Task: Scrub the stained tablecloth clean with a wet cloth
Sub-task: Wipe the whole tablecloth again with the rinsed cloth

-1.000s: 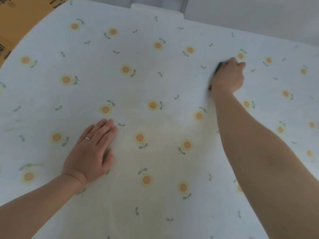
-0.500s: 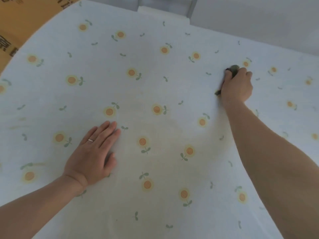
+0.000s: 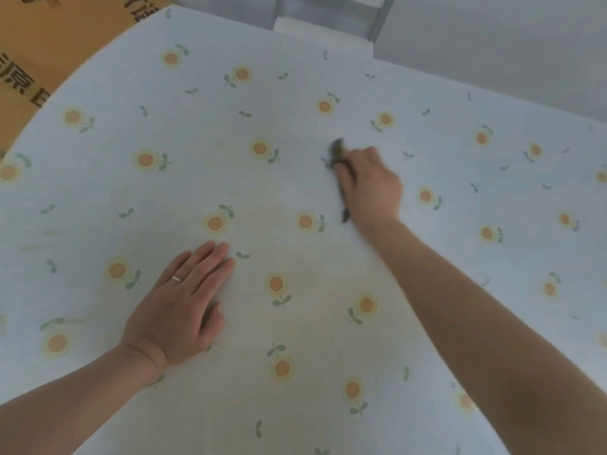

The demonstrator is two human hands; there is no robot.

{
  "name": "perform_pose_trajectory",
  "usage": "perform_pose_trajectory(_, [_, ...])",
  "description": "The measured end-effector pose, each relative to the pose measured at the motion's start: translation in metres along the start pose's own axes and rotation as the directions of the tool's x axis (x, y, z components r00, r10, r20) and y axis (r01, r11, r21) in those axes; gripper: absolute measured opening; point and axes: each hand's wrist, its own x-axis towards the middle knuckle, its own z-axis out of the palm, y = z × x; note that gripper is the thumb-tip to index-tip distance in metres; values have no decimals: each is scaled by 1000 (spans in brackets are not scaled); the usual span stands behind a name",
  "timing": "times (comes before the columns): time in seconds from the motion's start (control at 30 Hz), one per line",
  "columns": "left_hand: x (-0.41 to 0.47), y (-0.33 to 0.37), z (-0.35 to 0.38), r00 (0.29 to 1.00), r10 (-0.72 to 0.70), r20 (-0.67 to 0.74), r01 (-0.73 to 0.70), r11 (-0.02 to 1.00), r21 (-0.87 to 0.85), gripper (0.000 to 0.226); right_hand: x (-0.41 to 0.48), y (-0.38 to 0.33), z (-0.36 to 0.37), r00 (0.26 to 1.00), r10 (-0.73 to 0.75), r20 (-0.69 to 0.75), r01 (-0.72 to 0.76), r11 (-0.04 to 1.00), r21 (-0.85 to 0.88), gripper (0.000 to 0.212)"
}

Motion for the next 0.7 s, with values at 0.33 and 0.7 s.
perform_pose_trajectory(0.33, [1,1,4,1000,5,7,-6,1000,20,69,149,105,-26,703,658,-271,-679,734,22,30])
perform_pose_trajectory(0.7, [2,1,-1,999,-1,33,-1,999,37,70,59,-32,16,973,-225,46,219,970,107,33])
